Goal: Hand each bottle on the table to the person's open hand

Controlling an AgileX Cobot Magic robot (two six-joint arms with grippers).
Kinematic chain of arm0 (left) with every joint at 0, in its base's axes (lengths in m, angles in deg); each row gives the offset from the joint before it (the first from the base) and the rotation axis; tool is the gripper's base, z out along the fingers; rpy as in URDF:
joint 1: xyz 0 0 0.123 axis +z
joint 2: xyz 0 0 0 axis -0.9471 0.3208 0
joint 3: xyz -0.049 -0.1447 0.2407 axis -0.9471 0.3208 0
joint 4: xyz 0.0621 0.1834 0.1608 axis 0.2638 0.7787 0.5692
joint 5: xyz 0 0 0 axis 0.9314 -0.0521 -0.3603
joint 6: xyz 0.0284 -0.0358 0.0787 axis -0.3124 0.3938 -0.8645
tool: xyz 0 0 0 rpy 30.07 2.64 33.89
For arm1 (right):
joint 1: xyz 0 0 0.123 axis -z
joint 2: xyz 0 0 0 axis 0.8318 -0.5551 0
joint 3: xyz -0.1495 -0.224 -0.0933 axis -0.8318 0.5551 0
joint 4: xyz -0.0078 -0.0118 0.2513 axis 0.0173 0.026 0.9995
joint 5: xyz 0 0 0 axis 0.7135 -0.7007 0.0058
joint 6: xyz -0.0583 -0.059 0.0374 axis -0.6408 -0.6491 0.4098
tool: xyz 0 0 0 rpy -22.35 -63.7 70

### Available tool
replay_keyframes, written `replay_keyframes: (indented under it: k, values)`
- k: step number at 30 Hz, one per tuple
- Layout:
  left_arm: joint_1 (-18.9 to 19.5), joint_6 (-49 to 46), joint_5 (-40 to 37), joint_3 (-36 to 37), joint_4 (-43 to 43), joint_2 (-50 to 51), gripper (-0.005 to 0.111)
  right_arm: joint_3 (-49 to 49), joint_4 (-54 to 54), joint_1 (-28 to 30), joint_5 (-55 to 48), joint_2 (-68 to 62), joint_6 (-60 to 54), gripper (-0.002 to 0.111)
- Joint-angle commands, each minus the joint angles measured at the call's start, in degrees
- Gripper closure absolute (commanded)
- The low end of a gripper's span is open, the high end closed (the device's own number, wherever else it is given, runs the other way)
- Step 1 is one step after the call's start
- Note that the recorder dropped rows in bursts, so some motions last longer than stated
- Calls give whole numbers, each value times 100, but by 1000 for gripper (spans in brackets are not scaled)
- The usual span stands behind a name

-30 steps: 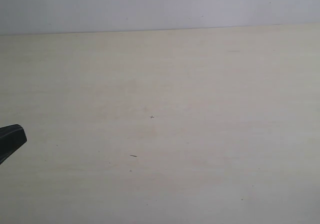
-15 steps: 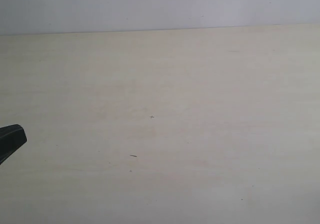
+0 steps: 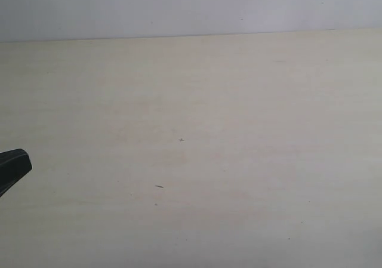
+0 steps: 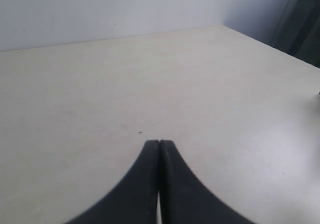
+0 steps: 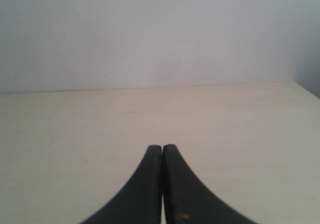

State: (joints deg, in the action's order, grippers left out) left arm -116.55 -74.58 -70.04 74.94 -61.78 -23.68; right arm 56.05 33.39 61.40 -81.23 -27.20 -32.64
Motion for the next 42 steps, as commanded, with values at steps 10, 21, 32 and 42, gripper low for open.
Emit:
replay_keyframes:
  k: [10,21,32,42]
  values:
    - [2,9,38,19,-43,-8,107,27,-1348,38,-331,31,2114,108]
    - [2,9,38,19,-43,-8,107,27,-2219,38,-242,31,3441,108]
    - [2,9,38,19,-43,-8,107,27,-2219,38,-214,31,3441,108]
    - [2,9,38,19,-43,-8,107,27,-2219,38,-246,31,3441,108]
